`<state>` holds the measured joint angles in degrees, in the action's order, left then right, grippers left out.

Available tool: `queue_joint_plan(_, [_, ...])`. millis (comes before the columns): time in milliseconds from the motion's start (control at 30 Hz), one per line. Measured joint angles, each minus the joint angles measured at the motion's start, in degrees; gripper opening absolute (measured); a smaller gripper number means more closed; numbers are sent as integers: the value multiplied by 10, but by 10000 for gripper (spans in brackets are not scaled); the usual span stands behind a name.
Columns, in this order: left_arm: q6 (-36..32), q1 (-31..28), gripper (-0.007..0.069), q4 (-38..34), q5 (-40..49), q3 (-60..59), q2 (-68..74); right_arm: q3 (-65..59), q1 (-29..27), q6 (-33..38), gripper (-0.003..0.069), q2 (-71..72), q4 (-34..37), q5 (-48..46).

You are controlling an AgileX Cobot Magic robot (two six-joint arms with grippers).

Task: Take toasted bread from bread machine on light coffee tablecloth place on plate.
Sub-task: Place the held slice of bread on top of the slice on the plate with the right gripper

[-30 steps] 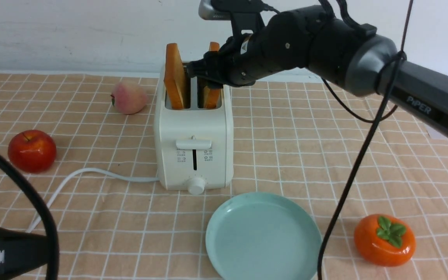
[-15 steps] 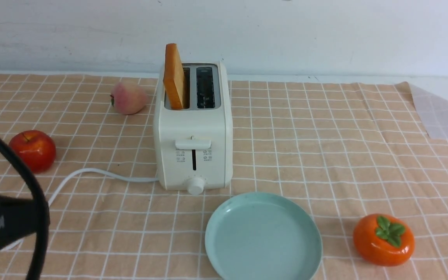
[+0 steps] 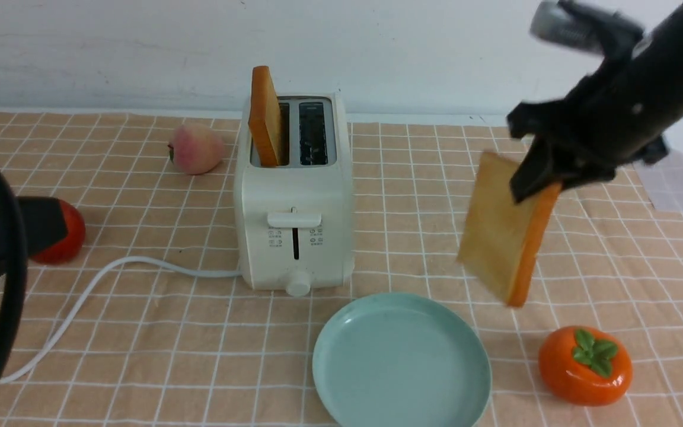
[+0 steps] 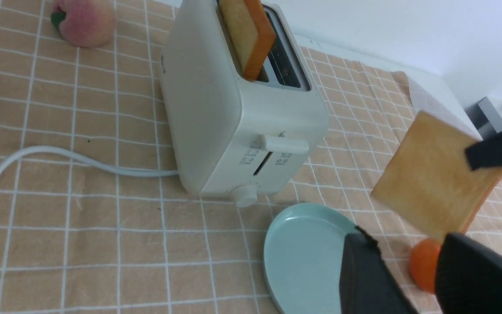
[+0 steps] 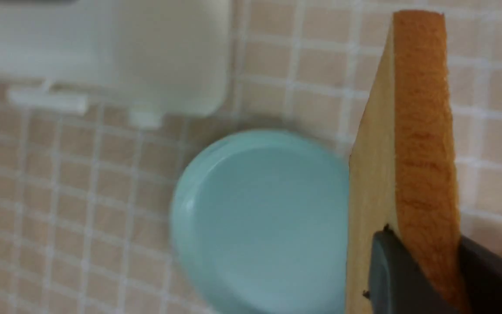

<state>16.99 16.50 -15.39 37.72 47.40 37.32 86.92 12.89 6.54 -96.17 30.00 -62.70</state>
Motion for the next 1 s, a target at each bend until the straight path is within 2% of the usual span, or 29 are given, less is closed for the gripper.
queue_joint_plan(100, [1, 0, 240, -1, 9, 0, 0, -79, 0, 97, 104, -13, 134, 39])
queue_joint_plan(200, [1, 0, 240, -3, 15, 0, 0, -159, 0, 234, 104, -33, 287, 79])
queue_joint_plan(333, [1, 0, 240, -4, 17, 0, 0, -224, 0, 323, 104, -54, 424, 113])
queue_joint_plan(400, [1, 0, 240, -4, 20, 0, 0, -239, 0, 340, 110, -61, 448, 124])
queue_joint_plan(467, [1, 0, 241, -4, 27, 0, 0, -249, 0, 347, 146, -65, 452, 132])
queue_joint_plan(567, [1, 0, 241, -4, 34, 0, 0, -250, 0, 347, 265, -65, 436, 133])
queue_joint_plan(600, [1, 0, 241, -4, 34, 0, 0, -250, 0, 347, 275, -64, 434, 132])
queue_joint_plan(633, [1, 0, 241, -4, 35, 0, 0, -250, 0, 349, 373, -61, 422, 130])
queue_joint_plan(667, [1, 0, 241, -5, 35, 0, 0, -250, 0, 350, 418, -58, 417, 130])
queue_joint_plan(700, [1, 0, 241, -5, 35, 0, 0, -250, 0, 350, 428, -56, 414, 129])
queue_joint_plan(767, [1, 0, 241, -18, 34, 0, 0, -237, -8, 351, 561, -39, 377, 109])
queue_joint_plan(833, [1, 0, 241, -27, 32, 0, 0, -213, -19, 340, 638, -23, 337, 83])
queue_joint_plan(900, [-1, 0, 241, -26, 16, 0, 1, -180, -33, 316, 671, -3, 292, 65])
queue_joint_plan(1000, [-16, 0, 241, -18, -27, 0, 19, -129, -46, 274, 668, 29, 232, 56])
